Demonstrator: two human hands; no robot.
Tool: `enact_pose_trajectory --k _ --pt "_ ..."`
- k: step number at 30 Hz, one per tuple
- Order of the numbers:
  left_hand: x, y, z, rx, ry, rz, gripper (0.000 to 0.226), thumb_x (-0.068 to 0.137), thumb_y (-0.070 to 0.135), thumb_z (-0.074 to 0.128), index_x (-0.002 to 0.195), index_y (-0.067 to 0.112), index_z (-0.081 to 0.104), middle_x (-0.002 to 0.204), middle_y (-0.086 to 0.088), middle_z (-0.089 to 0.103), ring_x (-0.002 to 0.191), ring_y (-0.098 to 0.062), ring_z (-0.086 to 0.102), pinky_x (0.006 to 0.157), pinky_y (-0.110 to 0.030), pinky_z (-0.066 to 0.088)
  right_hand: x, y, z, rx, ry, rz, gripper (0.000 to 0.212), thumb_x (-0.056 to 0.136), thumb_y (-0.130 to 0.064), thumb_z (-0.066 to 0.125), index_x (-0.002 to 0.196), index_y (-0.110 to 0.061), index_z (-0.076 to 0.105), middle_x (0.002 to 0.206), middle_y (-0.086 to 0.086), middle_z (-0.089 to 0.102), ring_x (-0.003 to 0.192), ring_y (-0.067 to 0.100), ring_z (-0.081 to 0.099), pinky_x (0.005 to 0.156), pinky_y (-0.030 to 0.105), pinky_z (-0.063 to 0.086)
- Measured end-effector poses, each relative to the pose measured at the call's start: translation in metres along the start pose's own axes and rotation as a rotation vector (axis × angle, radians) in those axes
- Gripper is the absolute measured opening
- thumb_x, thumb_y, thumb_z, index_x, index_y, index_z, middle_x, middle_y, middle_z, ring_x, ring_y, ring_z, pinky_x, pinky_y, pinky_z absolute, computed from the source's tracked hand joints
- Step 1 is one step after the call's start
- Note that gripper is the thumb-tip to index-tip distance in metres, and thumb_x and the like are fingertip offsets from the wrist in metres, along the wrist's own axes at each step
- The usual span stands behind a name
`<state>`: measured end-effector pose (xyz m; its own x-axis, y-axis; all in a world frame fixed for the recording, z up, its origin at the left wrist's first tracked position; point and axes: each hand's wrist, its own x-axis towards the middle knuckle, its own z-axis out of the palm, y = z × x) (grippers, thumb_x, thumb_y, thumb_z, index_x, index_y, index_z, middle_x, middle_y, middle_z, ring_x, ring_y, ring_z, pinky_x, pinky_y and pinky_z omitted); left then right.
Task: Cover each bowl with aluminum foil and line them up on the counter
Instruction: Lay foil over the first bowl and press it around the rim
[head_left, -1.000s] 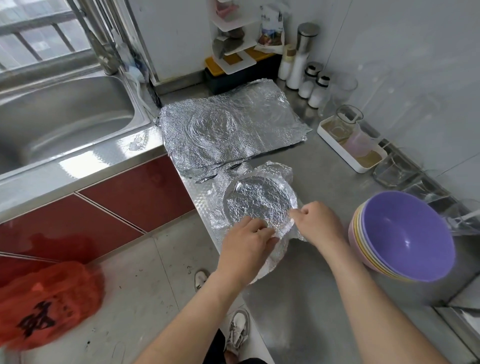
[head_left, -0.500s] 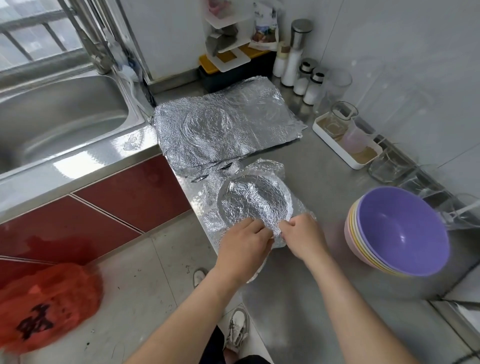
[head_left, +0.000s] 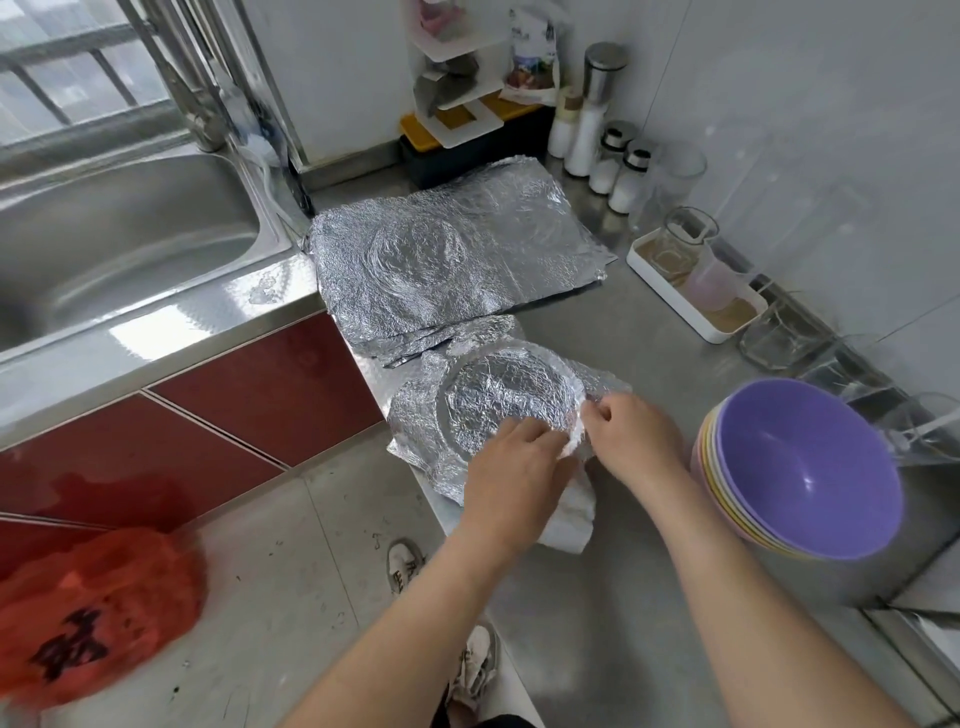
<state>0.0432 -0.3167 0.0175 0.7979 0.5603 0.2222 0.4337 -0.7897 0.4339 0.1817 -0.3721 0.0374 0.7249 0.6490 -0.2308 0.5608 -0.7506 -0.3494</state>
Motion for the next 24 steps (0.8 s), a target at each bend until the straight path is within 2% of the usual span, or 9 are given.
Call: enact_pose_trajectory --k 2,5,8,11,16,19,21,24 --pt "-0.004 -0.012 -0.009 -0.012 0.023 0.0 0.012 0.077 0.027 0.08 0.083 0.018 0.074 0.079 0.004 0.064 0.075 -0.021 0.058 0.055 -0.029 0.047 -0.007 0.002 0.001 0.029 0.027 0.003 0.05 0.096 -0.036 0.041 0.054 -0.01 0.041 0.054 0.006 0.047 0.056 0.029 0.046 0.049 0.032 0.029" --pt "-0.013 -0.026 -0.012 0.017 0.024 0.013 0.012 0.079 0.03 0.077 0.076 0.019 0.073 0.073 0.005 0.06 0.071 -0.02 0.054 0.053 -0.029 0.042 -0.021 -0.002 0.008 0.096 -0.009 0.027 0.054 0.095 -0.036 0.046 0.049 -0.009 0.037 0.048 0.005 0.042 0.051 0.027 0.041 0.053 0.034 0.033" --pt "-0.021 -0.027 -0.006 0.013 0.005 0.041 0.027 0.086 0.04 0.058 0.07 0.022 0.071 0.071 0.007 0.058 0.071 -0.018 0.053 0.054 -0.03 0.044 -0.03 -0.004 0.019 0.134 -0.062 0.051 0.052 0.093 -0.033 0.047 0.048 -0.011 0.035 0.048 0.003 0.037 0.055 0.028 0.038 0.053 0.034 0.033" --pt "-0.023 -0.028 0.0 0.023 -0.025 0.068 0.03 0.086 0.044 0.053 0.071 0.022 0.069 0.072 0.008 0.057 0.072 -0.018 0.053 0.055 -0.031 0.044 -0.033 -0.006 0.025 0.133 -0.066 0.057 0.049 0.093 -0.03 0.047 0.049 -0.013 0.032 0.05 0.002 0.032 0.06 0.029 0.035 0.053 0.034 0.027" --pt "-0.02 -0.027 0.008 0.094 -0.02 0.145 0.027 0.083 0.034 0.049 0.067 0.02 0.066 0.067 0.005 0.057 0.065 -0.019 0.054 0.053 -0.027 0.043 -0.03 -0.01 0.025 0.096 -0.068 0.051 0.042 0.09 -0.023 0.047 0.052 -0.015 0.031 0.055 0.002 0.029 0.065 0.028 0.034 0.052 0.035 0.022" --pt "-0.014 -0.02 0.009 0.151 0.012 0.175 0.018 0.075 0.02 0.062 0.057 0.017 0.061 0.057 0.001 0.054 0.056 -0.021 0.052 0.051 -0.028 0.042 -0.023 -0.009 0.022 0.118 -0.114 0.077 0.038 0.086 -0.022 0.049 0.052 -0.014 0.033 0.054 0.003 0.031 0.065 0.028 0.034 0.053 0.034 0.025" --pt "-0.007 -0.011 0.006 0.184 0.012 0.173 0.018 0.065 0.014 0.067 0.052 0.016 0.055 0.052 -0.001 0.051 0.05 -0.021 0.05 0.052 -0.029 0.037 -0.017 -0.009 0.016 0.133 -0.145 0.084 0.036 0.084 -0.022 0.051 0.053 -0.013 0.035 0.053 0.003 0.033 0.063 0.027 0.032 0.052 0.034 0.027" --pt "0.001 0.003 0.001 0.198 0.003 0.111 0.019 0.066 0.016 0.062 0.05 0.017 0.052 0.048 -0.001 0.049 0.046 -0.021 0.049 0.053 -0.027 0.024 -0.008 -0.01 0.01 0.121 -0.141 0.066 0.036 0.085 -0.022 0.051 0.053 -0.012 0.038 0.053 0.004 0.037 0.061 0.029 0.035 0.049 0.033 0.027"
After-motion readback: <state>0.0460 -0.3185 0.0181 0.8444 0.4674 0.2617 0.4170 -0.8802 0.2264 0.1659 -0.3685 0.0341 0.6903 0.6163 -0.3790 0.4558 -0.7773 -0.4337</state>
